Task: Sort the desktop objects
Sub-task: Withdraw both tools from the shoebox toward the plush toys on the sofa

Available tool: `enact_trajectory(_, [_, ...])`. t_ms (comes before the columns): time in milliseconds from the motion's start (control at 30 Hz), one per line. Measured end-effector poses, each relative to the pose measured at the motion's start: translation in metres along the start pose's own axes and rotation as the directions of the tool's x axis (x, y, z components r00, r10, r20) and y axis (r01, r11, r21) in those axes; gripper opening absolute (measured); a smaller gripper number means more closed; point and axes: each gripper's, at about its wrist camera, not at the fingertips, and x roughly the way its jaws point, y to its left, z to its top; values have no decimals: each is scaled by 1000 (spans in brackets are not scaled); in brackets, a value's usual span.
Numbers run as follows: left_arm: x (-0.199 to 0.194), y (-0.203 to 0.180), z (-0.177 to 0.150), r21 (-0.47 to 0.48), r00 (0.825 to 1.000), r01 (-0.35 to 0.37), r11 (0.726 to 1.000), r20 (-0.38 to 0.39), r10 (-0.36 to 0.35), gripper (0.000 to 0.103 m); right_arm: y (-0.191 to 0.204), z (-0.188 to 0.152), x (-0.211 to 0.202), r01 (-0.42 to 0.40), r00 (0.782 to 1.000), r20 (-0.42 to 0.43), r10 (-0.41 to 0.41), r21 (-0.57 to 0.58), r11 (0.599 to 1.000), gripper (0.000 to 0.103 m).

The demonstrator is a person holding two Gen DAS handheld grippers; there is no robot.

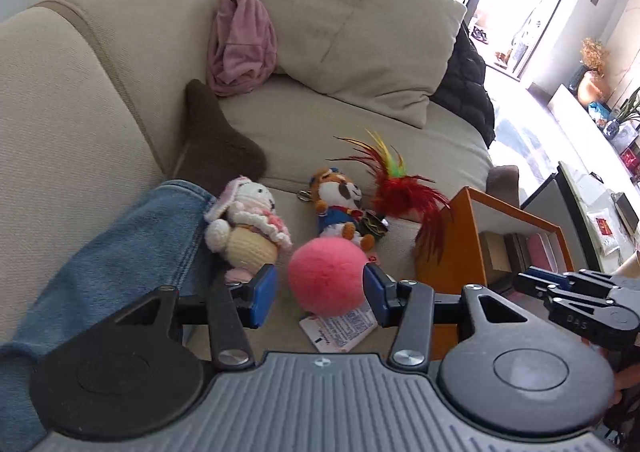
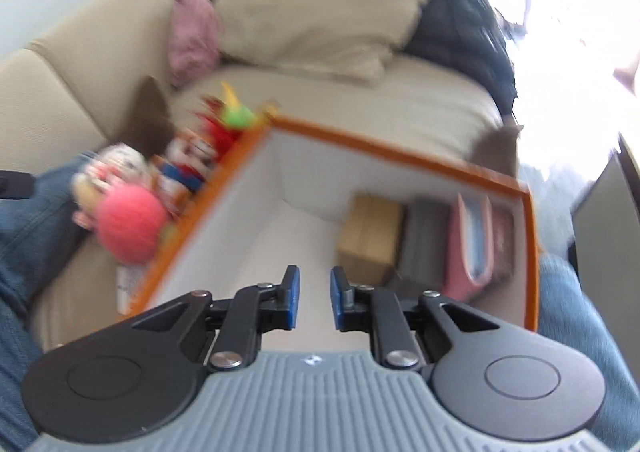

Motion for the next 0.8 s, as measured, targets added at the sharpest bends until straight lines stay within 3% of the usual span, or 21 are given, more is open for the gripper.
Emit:
enact_trajectory(100, [-20, 9, 1, 61, 997, -75, 995, 15, 75, 56, 22, 15, -11, -79, 996, 25, 80, -47, 996, 24])
enact_trajectory(200, [-31, 17, -2, 100, 992, -126, 987, 23, 125, 56, 47, 29, -12, -154, 988, -2, 154, -97, 983, 28])
enact_trajectory(333, [-17, 25, -22, 96, 995, -69, 993, -68, 75, 56, 85, 32, 0, -241, 969, -99, 227, -164, 957, 32])
enact_trajectory(500, [14, 36, -43, 37, 989, -7, 999, -149, 12, 56, 117, 29, 29, -254, 954, -227, 197, -255, 933, 32])
enact_trajectory(633, [26, 48, -31, -11, 994, -7, 1000, -108, 5, 56, 117, 40, 50, -228, 949, -271, 163, -230, 946, 32])
enact_trajectory(800, [53, 57, 6, -31, 997, -12, 999, -75, 10, 59, 108, 63, 79, -197, 942, -299, 150, -134, 971, 32])
